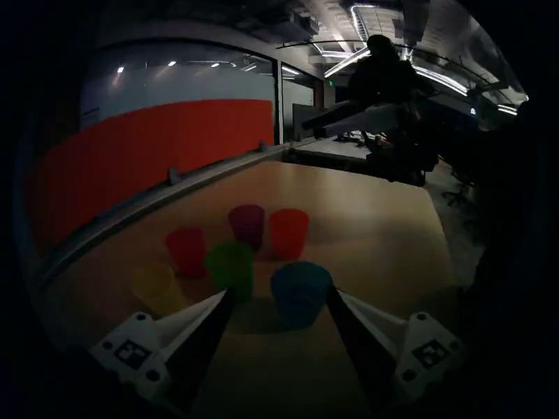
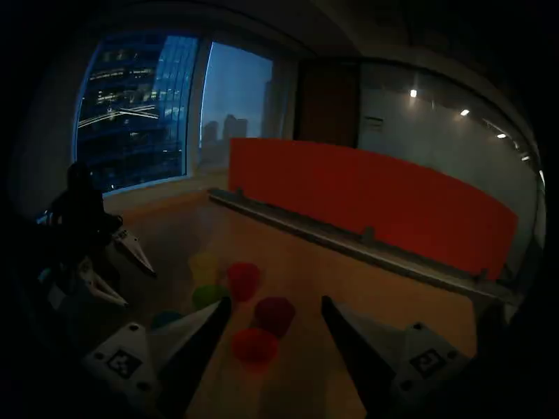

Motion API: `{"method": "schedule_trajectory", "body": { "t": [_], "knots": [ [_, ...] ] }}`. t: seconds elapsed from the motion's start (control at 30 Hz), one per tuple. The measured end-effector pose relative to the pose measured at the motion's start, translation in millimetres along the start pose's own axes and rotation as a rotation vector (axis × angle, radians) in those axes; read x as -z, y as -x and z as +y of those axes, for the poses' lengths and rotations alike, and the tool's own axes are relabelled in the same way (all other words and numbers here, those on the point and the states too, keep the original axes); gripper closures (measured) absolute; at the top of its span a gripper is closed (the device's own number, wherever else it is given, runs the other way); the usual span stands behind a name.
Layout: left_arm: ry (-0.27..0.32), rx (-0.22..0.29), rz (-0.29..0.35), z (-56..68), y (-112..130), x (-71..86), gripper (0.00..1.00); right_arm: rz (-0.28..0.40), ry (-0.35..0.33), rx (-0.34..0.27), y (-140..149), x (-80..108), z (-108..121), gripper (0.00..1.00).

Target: Pour water

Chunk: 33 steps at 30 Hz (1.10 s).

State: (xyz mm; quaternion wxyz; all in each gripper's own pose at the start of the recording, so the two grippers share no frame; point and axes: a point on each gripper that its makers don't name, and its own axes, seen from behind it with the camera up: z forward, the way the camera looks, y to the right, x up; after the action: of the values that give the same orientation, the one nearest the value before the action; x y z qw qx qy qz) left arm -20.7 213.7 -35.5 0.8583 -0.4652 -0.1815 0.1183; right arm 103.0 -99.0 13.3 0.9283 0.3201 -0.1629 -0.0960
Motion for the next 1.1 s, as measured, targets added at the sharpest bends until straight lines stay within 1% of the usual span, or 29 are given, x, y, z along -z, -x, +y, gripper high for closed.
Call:
{"method": "schedule_trajectory", "body": {
  "t": [0.17,0.3,0.57,0.67,0.8,1.1],
  "knots": [
    [0.029,-0.007,-0.039,8.3,14,-9.7,0.04,-0.007,-0.005,0.005,2,-6.0,0,0.0],
    [0.044,-0.013,-0.062,12.0,22,-17.7,0.04,-0.01,-0.009,0.004,2,-11.3,0,0.0],
    [0.061,-0.01,-0.099,12.8,35,-32.9,0.05,-0.018,-0.014,-0.001,4,-19.3,1,0.0],
    [0.069,-0.005,-0.108,13.5,38,-38.9,0.05,-0.021,-0.014,-0.003,5,-22.1,2,0.0],
    [0.089,0.001,-0.112,17.5,40,-47.5,0.06,-0.027,-0.016,-0.006,8,-25.9,3,0.0],
    [0.116,-0.01,-0.117,23.2,39,-66.3,0.07,-0.039,-0.021,-0.011,13,-35.6,6,0.0]
  ]
}}
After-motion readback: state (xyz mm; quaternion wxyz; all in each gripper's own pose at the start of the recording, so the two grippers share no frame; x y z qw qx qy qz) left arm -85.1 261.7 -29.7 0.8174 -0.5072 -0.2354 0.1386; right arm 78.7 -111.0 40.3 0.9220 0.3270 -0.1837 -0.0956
